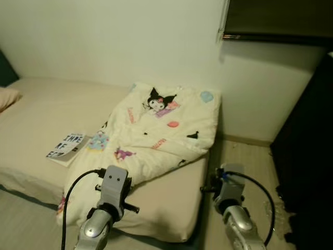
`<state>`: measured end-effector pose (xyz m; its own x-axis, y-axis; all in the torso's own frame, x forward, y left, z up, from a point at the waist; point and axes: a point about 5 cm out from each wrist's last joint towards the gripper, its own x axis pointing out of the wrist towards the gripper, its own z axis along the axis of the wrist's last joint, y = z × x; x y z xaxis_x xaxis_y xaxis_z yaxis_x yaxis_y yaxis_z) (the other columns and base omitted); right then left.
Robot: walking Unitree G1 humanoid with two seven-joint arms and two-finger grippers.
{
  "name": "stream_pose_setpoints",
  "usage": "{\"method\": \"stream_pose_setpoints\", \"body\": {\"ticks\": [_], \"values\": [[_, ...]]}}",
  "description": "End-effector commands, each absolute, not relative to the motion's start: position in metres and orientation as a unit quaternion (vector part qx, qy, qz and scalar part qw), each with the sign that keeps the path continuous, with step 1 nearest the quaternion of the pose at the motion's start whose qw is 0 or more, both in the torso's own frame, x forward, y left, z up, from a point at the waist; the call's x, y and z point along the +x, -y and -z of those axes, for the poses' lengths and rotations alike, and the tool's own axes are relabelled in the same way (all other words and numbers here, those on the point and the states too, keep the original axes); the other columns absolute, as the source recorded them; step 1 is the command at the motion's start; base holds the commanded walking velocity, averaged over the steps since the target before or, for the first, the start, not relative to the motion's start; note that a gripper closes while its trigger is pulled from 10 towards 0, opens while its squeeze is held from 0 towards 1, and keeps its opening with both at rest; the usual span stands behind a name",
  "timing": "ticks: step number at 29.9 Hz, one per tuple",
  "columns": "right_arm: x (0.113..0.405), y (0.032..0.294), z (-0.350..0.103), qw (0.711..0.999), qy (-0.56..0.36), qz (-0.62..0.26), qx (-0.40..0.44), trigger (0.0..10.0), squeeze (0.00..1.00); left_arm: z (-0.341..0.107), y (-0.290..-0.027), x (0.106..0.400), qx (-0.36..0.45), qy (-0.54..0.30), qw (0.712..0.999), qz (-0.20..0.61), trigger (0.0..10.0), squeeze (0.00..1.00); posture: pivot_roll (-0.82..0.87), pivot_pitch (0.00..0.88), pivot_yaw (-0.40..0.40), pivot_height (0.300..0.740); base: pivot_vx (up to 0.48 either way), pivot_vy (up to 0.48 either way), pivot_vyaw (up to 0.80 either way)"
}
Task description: Clean up the room
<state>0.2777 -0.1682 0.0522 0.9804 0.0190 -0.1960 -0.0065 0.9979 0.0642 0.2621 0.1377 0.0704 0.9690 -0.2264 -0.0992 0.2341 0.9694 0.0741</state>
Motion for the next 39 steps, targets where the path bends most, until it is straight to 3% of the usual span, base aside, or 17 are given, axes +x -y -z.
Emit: {"method": "stream_pose_setpoints", "body": {"ticks": [1, 15, 39], "values": [[0.276, 0.159, -0.05, 0.994, -0.107, -0.033, 0.015, 10.0, 0.0, -0.066, -0.142, 0.259, 0.048, -0.056, 0.991, 0.112, 10.0, 0.0, -0.08, 0.086, 0.032, 0.74, 0.0, -0.33, 0.8], [0.273, 0.14, -0.049, 0.988, -0.112, -0.107, -0.002, 10.0, 0.0, -0.066, -0.142, 0.259, 0.047, -0.056, 0.991, 0.108, 10.0, 0.0, -0.08, 0.093, 0.027, 0.74, 0.0, -0.332, 0.8], [0.272, 0.132, -0.052, 0.985, -0.108, -0.138, -0.004, 10.0, 0.0, -0.066, -0.144, 0.26, 0.047, -0.057, 0.992, 0.103, 10.0, 0.0, -0.08, 0.095, 0.026, 0.74, 0.0, -0.33, 0.8]]}}
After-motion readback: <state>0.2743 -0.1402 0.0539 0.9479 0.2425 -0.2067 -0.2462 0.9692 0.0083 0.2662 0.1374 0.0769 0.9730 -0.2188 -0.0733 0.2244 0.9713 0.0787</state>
